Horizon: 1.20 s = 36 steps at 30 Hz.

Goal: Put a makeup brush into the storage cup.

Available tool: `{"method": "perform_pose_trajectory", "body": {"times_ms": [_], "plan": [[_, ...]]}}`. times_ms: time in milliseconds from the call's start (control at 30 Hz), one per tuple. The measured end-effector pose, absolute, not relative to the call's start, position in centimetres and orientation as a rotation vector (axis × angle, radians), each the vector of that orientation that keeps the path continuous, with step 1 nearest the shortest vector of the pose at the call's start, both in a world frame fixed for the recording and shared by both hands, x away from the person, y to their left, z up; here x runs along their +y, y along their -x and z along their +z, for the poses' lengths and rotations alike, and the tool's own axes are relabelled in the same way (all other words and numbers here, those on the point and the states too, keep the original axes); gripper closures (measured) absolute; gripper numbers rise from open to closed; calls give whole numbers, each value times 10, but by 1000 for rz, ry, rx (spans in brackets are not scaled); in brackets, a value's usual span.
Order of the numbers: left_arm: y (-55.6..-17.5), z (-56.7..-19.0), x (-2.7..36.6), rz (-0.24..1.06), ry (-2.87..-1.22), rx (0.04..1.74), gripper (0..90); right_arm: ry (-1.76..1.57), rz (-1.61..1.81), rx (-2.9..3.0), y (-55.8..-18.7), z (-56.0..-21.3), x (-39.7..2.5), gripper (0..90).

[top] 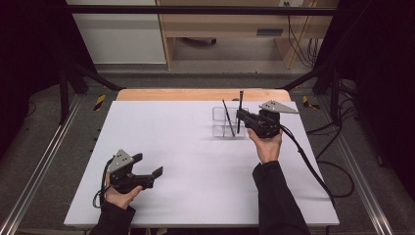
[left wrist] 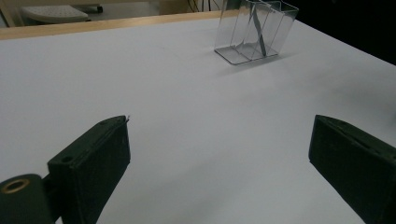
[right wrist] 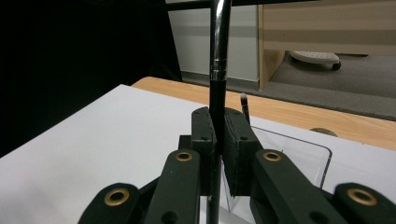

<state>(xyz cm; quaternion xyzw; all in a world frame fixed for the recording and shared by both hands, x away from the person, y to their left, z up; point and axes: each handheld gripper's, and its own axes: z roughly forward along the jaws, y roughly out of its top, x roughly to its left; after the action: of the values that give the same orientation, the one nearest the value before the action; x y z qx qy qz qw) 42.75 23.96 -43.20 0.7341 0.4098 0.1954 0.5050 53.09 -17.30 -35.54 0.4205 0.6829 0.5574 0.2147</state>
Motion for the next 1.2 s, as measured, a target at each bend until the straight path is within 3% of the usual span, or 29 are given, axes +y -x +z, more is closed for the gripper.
{"method": "perform_pose_trajectory", "body": {"times_ms": [1200], "plan": [[-430,-431,242,491,-1770,990,50,-1254,1549,1774,-589,-359,-165,844]]}}
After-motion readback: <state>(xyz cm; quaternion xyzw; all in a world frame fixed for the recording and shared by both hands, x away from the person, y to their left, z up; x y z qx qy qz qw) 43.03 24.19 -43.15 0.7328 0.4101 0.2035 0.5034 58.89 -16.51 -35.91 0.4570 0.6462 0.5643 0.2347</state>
